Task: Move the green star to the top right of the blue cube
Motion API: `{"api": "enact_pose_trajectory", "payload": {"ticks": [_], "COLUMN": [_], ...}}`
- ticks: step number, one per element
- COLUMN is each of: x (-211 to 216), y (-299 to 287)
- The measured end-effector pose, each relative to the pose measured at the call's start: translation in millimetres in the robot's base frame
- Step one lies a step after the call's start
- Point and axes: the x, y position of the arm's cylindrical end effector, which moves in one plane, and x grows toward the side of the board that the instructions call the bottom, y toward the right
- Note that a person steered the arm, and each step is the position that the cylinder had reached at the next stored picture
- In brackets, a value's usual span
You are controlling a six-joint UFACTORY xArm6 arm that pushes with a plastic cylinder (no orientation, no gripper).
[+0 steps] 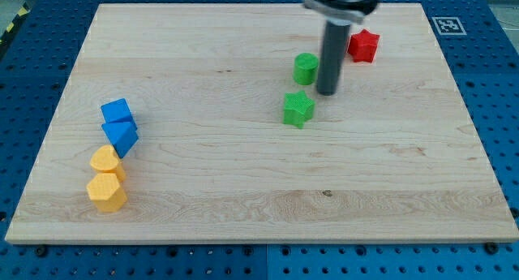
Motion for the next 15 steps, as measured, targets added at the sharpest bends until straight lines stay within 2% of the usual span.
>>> {"api": "enact_pose_trajectory", "payload": {"ticks": [1,2,3,4,5,6,7,8,9,10,12,13,14,15], "x": [6.9,49.6,54.1,40.6,31.0,32.2,55.9,54.5,22.3,15.6,47.7,37.9,11.7,-8.0], "y": [63.1,52.8,-8.6,-92.1,-131.2,-109.0,-118.6,-161.0,-227.1,-237.4,-132.7,-100.4,-112.7,-158.3]}}
